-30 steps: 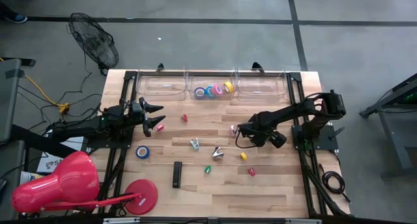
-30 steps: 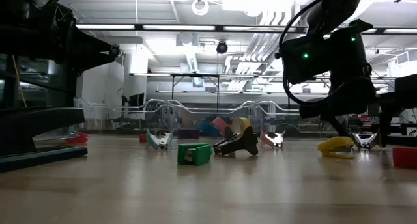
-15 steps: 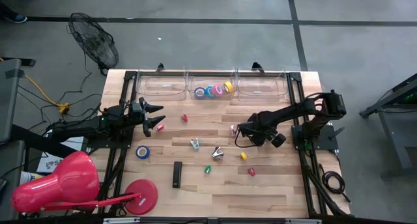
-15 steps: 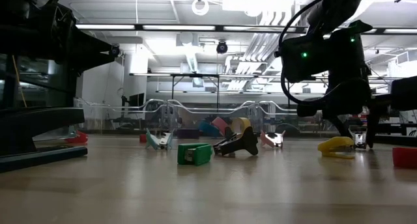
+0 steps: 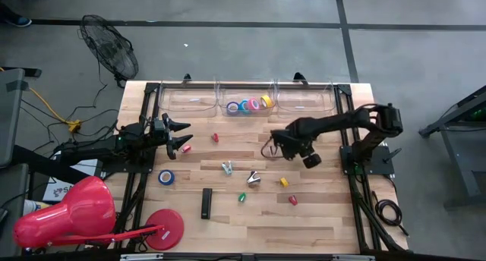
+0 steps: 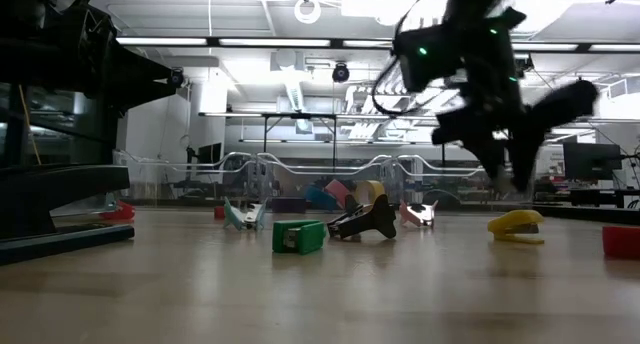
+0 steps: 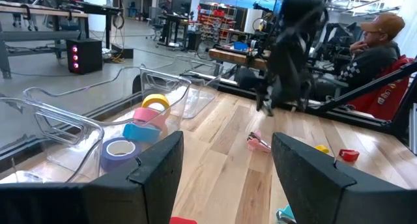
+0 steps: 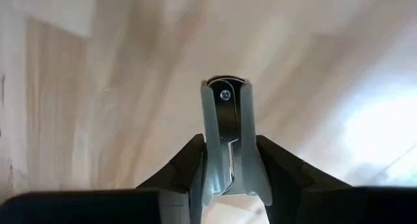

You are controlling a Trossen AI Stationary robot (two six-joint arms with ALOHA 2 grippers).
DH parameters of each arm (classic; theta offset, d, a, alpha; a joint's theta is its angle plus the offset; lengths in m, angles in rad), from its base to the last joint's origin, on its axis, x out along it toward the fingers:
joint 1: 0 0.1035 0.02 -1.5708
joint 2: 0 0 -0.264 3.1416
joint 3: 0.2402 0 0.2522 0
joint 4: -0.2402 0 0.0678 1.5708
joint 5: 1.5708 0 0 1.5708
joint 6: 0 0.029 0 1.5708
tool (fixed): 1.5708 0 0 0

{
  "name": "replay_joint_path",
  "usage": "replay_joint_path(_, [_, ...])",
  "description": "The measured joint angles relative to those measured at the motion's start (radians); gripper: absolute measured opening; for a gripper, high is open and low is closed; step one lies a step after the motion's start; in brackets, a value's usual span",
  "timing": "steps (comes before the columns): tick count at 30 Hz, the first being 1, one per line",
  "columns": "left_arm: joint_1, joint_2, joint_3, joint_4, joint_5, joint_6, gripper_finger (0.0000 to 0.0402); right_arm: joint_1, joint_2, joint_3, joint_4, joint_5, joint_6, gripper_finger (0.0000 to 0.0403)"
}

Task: Pick and place Stapler, Stapler remover, tape
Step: Put the gray staple remover into the right transparent bin

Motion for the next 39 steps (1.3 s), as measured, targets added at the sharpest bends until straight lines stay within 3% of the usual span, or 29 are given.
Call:
replay_joint_path(9, [0.0,0.0,0.0,0.0,0.0,0.0,0.023,-0.195,-0.001,0.236,-0.111,0.014,0.047,0.0103])
replay_joint_path(16, [0.0,0.0,0.0,0.0,0.0,0.0,0.023,-0.374,-0.002,0.331,-0.118,0.026,0.076,0.0103])
replay_joint_path(26, [0.0,0.0,0.0,0.0,0.0,0.0,0.023,-0.555,-0.002,0.29,-0.022,-0.038,0.294,0.0103])
replay_joint_path(39, [0.0,0.0,0.0,0.0,0.0,0.0,0.023,-0.651,0.111,0.235,0.201,-0.133,0.632,0.0103])
